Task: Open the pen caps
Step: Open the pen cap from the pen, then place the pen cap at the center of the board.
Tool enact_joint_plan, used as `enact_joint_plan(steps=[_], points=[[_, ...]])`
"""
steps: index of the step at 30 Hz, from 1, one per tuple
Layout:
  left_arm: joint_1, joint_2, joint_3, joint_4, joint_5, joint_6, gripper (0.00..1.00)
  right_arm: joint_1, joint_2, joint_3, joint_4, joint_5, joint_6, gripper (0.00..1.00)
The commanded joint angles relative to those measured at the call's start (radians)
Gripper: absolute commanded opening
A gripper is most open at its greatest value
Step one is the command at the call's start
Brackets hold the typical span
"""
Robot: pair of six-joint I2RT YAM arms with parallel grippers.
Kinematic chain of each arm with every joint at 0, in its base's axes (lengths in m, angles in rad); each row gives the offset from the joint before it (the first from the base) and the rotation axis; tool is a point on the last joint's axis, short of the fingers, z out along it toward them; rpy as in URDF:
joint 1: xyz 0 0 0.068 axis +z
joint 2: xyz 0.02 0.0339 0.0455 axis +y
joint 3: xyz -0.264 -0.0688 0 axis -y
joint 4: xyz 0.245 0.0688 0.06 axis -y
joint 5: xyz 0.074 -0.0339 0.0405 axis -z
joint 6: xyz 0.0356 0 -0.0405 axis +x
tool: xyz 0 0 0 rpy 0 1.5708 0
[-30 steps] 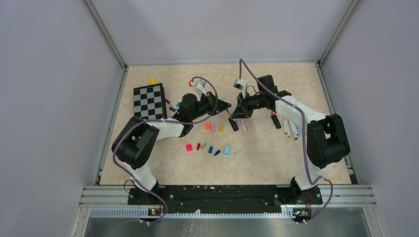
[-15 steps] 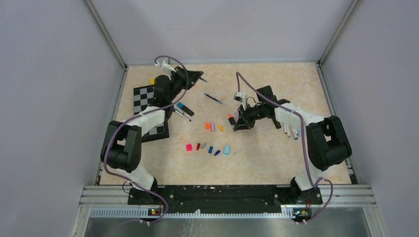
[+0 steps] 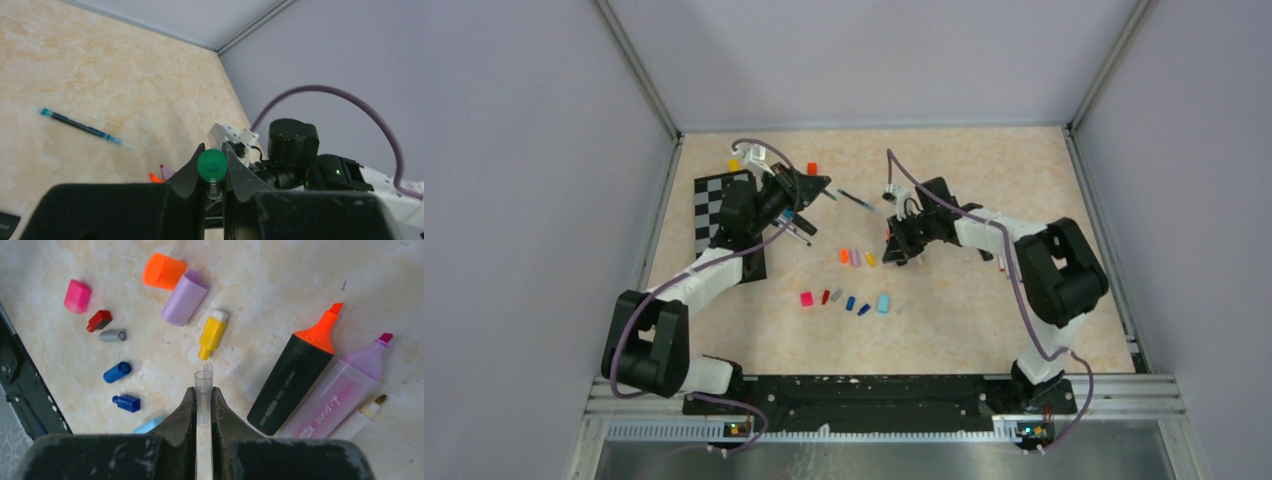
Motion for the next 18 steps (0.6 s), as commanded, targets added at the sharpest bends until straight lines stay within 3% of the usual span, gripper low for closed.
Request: enact_joint_plan(steps=[1,4,10,13,18], points=[[-0.006,-0.102,-0.043,-0.037,0.071,0.108,0.00,0.054,0.089,0.106,0.031,0.139,0.165,0.00],[-0.009,-0.136,-0.075,-0.060,0.089,0.132,0.00,0.061,0.124,0.144,0.019,0.159,0.189,0.02],[-0.030,-0.148,-0.113,-0.061,0.140,0.148,0.00,0.062,0.141,0.169,-0.007,0.165,0.177,0.18],[-0.052,-0.144,-0.121,-0.057,0.163,0.166,0.00,0.063,0.121,0.169,-0.014,0.151,0.159,0.32],[-0.078,-0.145,-0.138,-0.040,0.179,0.174,0.00,0.063,0.063,0.158,-0.021,0.139,0.116,0.34]])
